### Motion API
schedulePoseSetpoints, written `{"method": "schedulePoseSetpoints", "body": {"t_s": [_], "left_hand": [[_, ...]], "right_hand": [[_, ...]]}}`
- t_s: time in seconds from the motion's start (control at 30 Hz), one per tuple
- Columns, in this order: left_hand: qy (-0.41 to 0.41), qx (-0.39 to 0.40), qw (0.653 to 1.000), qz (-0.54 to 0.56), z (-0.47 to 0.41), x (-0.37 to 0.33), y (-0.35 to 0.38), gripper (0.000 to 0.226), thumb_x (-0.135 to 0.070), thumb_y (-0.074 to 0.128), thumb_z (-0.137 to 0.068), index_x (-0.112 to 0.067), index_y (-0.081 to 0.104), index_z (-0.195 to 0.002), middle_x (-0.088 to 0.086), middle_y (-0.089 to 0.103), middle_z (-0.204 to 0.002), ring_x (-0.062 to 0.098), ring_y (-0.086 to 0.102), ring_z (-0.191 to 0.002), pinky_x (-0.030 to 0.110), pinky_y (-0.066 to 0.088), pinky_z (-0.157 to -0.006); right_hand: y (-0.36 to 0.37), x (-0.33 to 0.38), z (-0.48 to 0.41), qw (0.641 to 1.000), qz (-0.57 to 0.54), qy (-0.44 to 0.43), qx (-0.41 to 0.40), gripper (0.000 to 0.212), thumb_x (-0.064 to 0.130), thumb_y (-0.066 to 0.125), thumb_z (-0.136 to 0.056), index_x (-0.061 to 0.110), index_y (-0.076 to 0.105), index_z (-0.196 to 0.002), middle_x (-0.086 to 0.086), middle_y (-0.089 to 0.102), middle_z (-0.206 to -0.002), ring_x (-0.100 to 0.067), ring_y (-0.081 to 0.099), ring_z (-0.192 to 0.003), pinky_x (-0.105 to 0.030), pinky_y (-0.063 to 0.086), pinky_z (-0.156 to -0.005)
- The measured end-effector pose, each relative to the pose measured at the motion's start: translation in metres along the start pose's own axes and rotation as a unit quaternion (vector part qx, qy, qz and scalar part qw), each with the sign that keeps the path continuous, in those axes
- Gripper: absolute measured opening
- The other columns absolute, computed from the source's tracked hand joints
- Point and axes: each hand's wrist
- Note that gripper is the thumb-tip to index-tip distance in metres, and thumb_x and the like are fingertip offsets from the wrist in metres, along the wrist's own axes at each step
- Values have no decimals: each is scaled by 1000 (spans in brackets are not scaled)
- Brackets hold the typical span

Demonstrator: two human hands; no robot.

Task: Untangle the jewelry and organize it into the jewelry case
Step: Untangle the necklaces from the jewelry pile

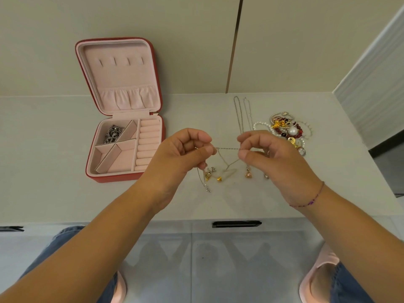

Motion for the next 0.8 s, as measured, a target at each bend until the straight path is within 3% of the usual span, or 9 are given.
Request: {"method": "schedulePoseSetpoints", "body": {"t_s": [0.13, 0.27, 0.4, 0.5, 0.63, 0.8], "left_hand": [[1, -6, 1000, 7, 0, -1, 1, 15, 2, 61, -83, -12, 62, -88, 3, 66, -76, 6, 58, -59, 18, 48, -60], [-6, 0, 1000, 15, 0, -2, 0, 16, -11, 66, -73, -14, 63, -89, 3, 67, -77, 8, 55, -58, 19, 47, -61], [-1, 22, 999, 24, 1, -3, 1, 15, -8, 67, -76, -13, 62, -90, 3, 69, -77, 8, 57, -59, 19, 48, -61], [0, 37, 999, 23, 3, -4, 2, 17, -9, 67, -75, -12, 61, -91, 5, 69, -77, 10, 56, -59, 18, 48, -60], [2, 51, 999, 8, 4, -6, 3, 17, -9, 66, -75, -12, 61, -91, 4, 69, -77, 11, 62, -62, 19, 48, -60], [1, 35, 999, 10, 3, -7, 3, 18, -12, 65, -72, -12, 60, -90, 4, 70, -76, 7, 59, -59, 18, 48, -60]], "right_hand": [[-2, 1, 0, 989, -136, 35, 57, 3, 15, 59, -74, 14, 61, -75, -2, 71, -88, -17, 63, -87, -27, 47, -83], [-2, 5, 2, 965, -228, 60, 113, 7, 15, 53, -79, 10, 56, -76, -7, 65, -70, -18, 60, -67, -27, 51, -71], [2, 8, 5, 960, -203, 114, 155, 19, 14, 44, -96, 9, 60, -107, -12, 62, -61, -16, 50, -44, -25, 49, -56], [6, 9, 9, 957, -142, 140, 212, 34, 6, 48, -94, 20, 54, -125, -16, 65, -65, -9, 38, -32, -23, 50, -53], [10, 9, 11, 952, -92, 140, 258, 36, 6, 60, -87, 20, 56, -120, -16, 70, -74, -6, 31, -30, -26, 52, -58], [8, 8, 9, 970, -48, 116, 208, 8, 10, 62, -87, 3, 64, -90, -14, 72, -78, -7, 34, -31, -28, 52, -61]]}}
Point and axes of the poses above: each hand's wrist, its own z-axis away from the middle knuckle, its own y-axis out of the palm, x = y × z
